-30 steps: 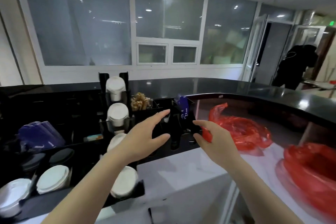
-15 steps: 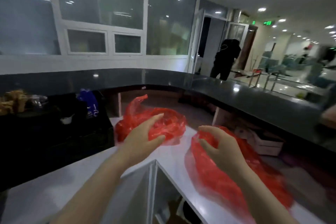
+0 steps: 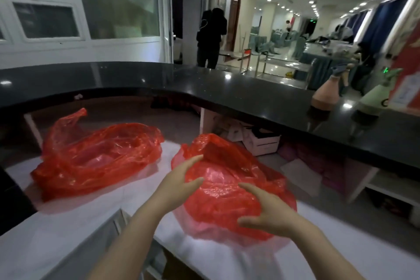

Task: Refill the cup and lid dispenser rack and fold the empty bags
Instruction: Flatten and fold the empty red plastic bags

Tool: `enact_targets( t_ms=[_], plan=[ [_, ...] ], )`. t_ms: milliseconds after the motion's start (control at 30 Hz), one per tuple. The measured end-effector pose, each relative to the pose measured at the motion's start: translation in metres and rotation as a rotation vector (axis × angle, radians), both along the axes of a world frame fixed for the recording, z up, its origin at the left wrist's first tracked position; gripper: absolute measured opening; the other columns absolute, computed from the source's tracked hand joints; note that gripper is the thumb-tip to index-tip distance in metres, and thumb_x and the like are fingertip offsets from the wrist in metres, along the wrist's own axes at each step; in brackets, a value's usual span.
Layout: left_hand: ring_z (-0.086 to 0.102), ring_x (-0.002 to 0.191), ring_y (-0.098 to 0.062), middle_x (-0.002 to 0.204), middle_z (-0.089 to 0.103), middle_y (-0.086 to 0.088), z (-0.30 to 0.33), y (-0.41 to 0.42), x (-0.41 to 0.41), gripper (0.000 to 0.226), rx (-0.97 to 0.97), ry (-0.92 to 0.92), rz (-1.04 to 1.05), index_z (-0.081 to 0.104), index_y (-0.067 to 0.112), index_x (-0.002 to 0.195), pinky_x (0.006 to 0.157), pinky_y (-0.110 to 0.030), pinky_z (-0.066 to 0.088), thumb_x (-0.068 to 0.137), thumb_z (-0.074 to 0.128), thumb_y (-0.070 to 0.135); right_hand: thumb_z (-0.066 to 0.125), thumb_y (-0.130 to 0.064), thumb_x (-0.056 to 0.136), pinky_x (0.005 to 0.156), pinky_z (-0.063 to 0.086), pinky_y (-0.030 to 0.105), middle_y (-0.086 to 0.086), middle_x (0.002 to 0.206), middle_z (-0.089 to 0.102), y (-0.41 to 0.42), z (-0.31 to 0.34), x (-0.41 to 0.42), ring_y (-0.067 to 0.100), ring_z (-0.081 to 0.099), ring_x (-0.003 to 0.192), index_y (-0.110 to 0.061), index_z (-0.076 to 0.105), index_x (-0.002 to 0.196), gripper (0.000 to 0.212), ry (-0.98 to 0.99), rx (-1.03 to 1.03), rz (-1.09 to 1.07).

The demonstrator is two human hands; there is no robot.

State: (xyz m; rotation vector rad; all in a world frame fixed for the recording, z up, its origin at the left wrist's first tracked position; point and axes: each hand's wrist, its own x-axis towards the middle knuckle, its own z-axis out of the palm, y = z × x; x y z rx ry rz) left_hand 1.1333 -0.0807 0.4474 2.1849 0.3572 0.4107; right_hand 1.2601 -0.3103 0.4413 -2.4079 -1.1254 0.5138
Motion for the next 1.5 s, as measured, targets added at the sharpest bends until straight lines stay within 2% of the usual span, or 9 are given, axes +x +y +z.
enact_targets(
  t_ms=[367, 667, 767, 867, 967, 1133, 1200, 1300, 1500],
  plan=[
    [0.002, 0.148, -0.022, 0.161, 0.009, 0.002, -0.089, 0.008, 0.040, 0.087, 0.290, 0.433, -0.159, 0.019, 0.038, 0.150, 0.118, -0.053, 0.005, 0.080, 0.069, 0.041, 0.063, -0.019, 0.080, 0.106, 0.038, 0.042, -0.005, 0.160, -0.012, 0.040, -0.091, -0.006, 0.032, 0.025, 0.139, -0.051, -0.010, 0.146, 0.103, -0.093, -0.210, -0.240],
    [-0.002, 0.148, -0.021, 0.161, 0.005, 0.000, -0.108, 0.019, 0.051, 0.087, 0.381, 0.206, -0.052, 0.014, 0.032, 0.152, 0.118, -0.039, 0.000, 0.083, 0.067, 0.029, 0.050, -0.010, 0.076, 0.089, 0.047, 0.036, 0.004, 0.118, 0.062, 0.053, -0.099, 0.004, 0.028, 0.058, 0.108, -0.025, 0.059, 0.120, 0.047, -0.124, -0.111, -0.441],
    [-0.003, 0.145, -0.004, 0.158, 0.007, 0.006, -0.107, 0.012, 0.047, 0.090, 0.155, -0.117, 0.177, 0.016, 0.029, 0.151, 0.116, -0.028, 0.004, 0.081, 0.072, 0.030, 0.056, -0.017, 0.082, 0.071, 0.048, 0.035, -0.001, 0.082, 0.069, 0.062, -0.090, 0.004, 0.023, 0.063, 0.081, -0.017, 0.065, 0.086, 0.010, 0.056, 0.195, -0.695],
    [0.010, 0.140, 0.006, 0.157, 0.013, 0.007, -0.102, 0.001, 0.047, 0.093, -0.329, -0.096, 0.212, 0.016, 0.025, 0.151, 0.111, -0.023, 0.021, 0.080, 0.075, 0.031, 0.055, -0.017, 0.088, 0.055, 0.047, 0.018, -0.008, 0.061, 0.065, 0.072, -0.072, 0.004, 0.013, 0.060, 0.064, -0.017, 0.066, 0.070, 0.021, 0.376, 0.569, -0.922],
    [0.052, 0.119, -0.016, 0.148, 0.036, -0.003, -0.096, -0.018, 0.047, 0.078, -0.805, 0.168, 0.060, 0.020, 0.023, 0.151, 0.094, -0.035, 0.045, 0.088, 0.067, 0.025, 0.061, -0.022, 0.090, 0.064, 0.054, 0.025, 0.003, 0.071, 0.072, 0.076, -0.061, -0.001, 0.016, 0.068, 0.066, -0.013, 0.072, 0.084, 0.015, 0.705, 0.717, -0.888],
    [0.069, 0.073, -0.015, 0.099, 0.073, -0.006, -0.090, -0.034, 0.045, 0.034, -1.107, 0.224, -0.101, 0.058, 0.015, 0.122, 0.052, -0.023, 0.051, 0.089, 0.066, 0.016, 0.058, -0.001, 0.082, 0.083, 0.056, 0.039, 0.022, 0.110, 0.068, 0.067, -0.054, -0.019, 0.030, 0.068, 0.095, -0.003, 0.065, 0.116, 0.035, 1.181, 0.959, -0.502],
    [0.070, 0.072, -0.017, 0.094, 0.074, -0.010, -0.086, -0.034, 0.045, 0.027, -1.073, 0.180, -0.042, 0.063, 0.009, 0.114, 0.050, -0.021, 0.050, 0.088, 0.067, 0.011, 0.050, 0.010, 0.083, 0.072, 0.056, 0.027, 0.009, 0.113, 0.069, 0.059, -0.055, -0.020, 0.012, 0.068, 0.090, -0.018, 0.062, 0.123, 0.051, 0.926, 0.875, -0.541],
    [0.071, 0.072, -0.020, 0.089, 0.074, -0.012, -0.085, -0.031, 0.042, 0.019, -1.070, 0.121, 0.045, 0.066, 0.008, 0.107, 0.053, -0.025, 0.054, 0.088, 0.065, 0.009, 0.068, -0.006, 0.077, 0.099, 0.046, 0.033, -0.004, 0.136, 0.052, 0.038, -0.055, -0.015, 0.007, 0.053, 0.117, -0.027, 0.048, 0.138, 0.067, 0.192, 0.434, -0.518],
    [0.072, 0.083, -0.025, 0.087, 0.075, -0.010, -0.101, -0.007, 0.034, 0.015, -0.943, 0.090, 0.142, 0.070, 0.011, 0.101, 0.067, -0.030, 0.058, 0.089, 0.064, 0.018, 0.065, -0.009, 0.079, 0.065, 0.054, 0.034, 0.003, 0.068, 0.066, 0.011, -0.080, -0.024, 0.022, 0.064, 0.066, -0.017, 0.065, 0.074, 0.009, 0.143, 0.327, -0.648]
  ],
)
